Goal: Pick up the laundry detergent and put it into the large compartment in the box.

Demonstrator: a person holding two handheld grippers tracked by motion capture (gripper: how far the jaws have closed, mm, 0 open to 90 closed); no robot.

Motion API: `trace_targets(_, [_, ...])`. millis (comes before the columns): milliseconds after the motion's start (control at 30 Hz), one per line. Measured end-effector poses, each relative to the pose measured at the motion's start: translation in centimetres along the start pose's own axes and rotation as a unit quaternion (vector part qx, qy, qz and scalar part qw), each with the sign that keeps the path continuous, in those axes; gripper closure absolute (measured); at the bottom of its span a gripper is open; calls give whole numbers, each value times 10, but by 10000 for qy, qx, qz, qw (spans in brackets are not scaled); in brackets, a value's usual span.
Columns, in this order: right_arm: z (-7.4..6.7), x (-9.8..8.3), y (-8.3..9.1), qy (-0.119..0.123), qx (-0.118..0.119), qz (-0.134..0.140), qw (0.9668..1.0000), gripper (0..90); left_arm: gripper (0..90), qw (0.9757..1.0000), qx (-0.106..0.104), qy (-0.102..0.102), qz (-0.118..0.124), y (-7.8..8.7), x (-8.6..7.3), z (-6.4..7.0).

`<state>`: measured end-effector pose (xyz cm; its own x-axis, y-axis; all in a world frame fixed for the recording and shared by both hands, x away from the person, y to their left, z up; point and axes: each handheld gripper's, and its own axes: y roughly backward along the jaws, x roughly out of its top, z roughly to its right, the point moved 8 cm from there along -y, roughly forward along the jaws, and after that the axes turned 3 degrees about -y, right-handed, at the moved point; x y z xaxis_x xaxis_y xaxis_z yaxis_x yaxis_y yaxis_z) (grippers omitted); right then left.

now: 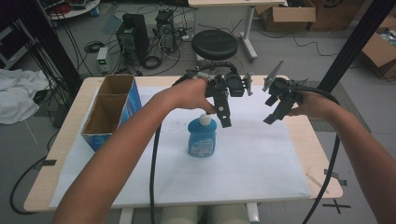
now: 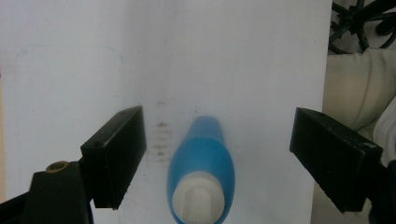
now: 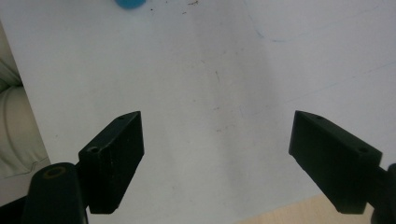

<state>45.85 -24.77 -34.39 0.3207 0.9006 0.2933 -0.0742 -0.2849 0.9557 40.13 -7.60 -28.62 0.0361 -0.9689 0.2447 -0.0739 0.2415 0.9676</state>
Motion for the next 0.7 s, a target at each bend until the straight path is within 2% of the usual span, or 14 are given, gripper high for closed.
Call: trace_targets(700, [-1, -3, 4, -23, -31, 30, 10000, 178, 191, 9999, 58, 105, 35, 7, -13, -5])
